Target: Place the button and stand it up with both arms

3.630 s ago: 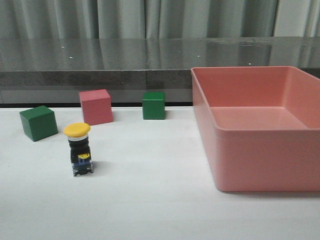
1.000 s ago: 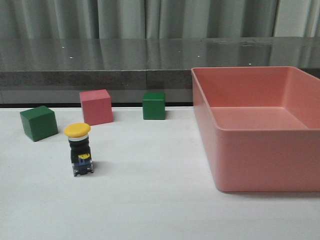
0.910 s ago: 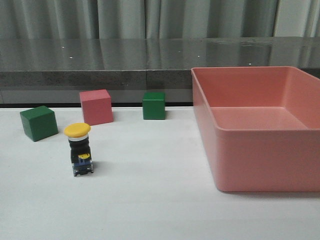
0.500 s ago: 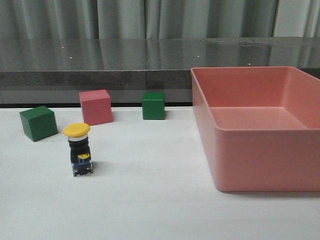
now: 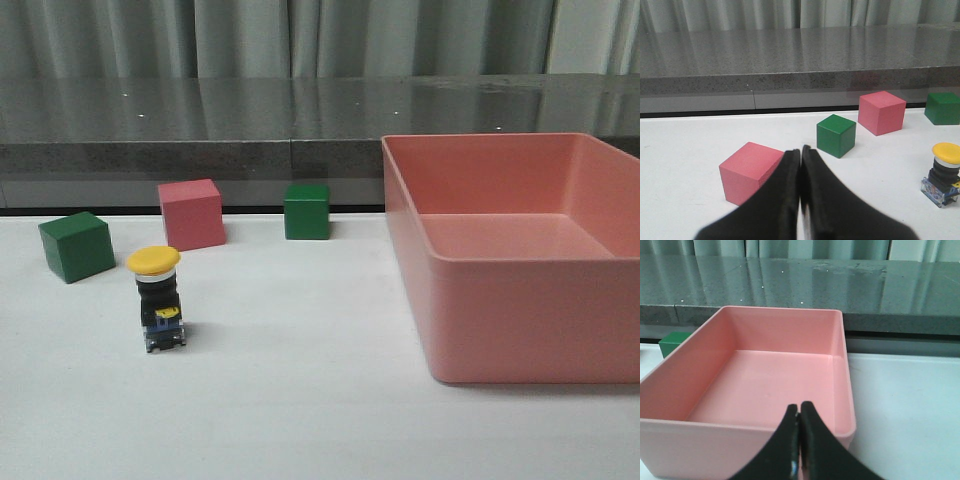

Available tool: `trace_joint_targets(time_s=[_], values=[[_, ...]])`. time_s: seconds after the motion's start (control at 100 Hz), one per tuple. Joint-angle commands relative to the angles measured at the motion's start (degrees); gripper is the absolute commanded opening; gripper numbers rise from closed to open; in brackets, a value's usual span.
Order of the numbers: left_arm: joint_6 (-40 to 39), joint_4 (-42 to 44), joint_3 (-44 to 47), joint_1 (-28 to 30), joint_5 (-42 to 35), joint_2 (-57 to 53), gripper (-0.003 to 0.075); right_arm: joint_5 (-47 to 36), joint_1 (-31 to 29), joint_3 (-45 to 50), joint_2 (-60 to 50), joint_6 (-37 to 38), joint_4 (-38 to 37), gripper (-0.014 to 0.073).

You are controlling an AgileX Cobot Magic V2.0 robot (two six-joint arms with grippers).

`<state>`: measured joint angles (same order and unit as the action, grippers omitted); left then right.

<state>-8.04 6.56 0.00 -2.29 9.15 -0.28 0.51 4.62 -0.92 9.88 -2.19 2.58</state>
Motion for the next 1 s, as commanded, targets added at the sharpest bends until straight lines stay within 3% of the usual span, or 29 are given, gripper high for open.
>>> trace_joint_targets(time_s=[0.0,0.36,0.99], values=[[-0.42,0.14,1.70,-0.01,-4.90,-1.92,-0.0019,-4.98,-0.27,0.27,-1.94,2.82,-2.58,-0.0109],[-0.42,0.14,1.70,-0.01,-4.90,-1.92,-0.0019,-3.25,-0.27,1.72,-10.87,2.87,-2.58,-0.0109],[-0.42,0.14,1.70,-0.01,-4.90,-1.92,-0.0019,-3.25,-0.27,1.72,-11.65,2.87,-2.58,-0.0109]])
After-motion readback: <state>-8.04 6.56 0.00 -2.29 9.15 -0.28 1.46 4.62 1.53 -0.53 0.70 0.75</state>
